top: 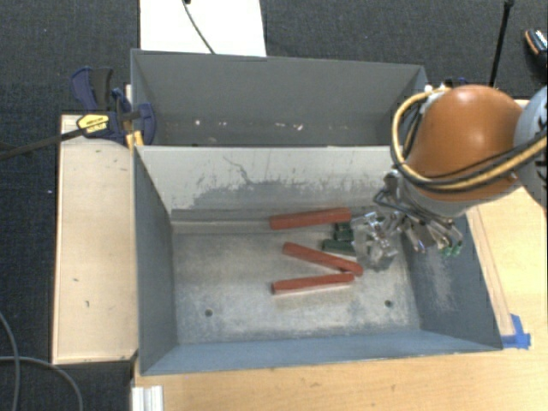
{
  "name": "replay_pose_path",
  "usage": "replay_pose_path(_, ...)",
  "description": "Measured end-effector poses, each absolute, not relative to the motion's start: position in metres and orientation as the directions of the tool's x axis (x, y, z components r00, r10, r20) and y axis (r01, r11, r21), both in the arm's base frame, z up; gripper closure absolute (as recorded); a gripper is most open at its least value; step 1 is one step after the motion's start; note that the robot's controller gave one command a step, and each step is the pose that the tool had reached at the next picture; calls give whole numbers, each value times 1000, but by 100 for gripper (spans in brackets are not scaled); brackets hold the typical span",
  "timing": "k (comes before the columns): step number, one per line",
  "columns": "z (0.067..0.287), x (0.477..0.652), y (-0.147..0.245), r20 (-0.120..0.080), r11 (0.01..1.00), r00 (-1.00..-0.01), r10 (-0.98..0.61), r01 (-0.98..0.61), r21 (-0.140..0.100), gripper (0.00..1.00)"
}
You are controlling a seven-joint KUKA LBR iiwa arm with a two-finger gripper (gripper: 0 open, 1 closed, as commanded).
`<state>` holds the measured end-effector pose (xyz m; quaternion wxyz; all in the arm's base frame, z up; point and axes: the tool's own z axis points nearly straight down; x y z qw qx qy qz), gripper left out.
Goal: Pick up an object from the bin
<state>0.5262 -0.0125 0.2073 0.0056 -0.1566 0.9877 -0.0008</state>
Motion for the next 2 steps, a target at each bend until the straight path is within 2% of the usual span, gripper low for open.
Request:
replay_pose_path(1,203,525,-12,-3,953,-953,-304,-304,0,0)
replay_pose_path(2,72,508,6,4,991,-991,-131,-131,2,0)
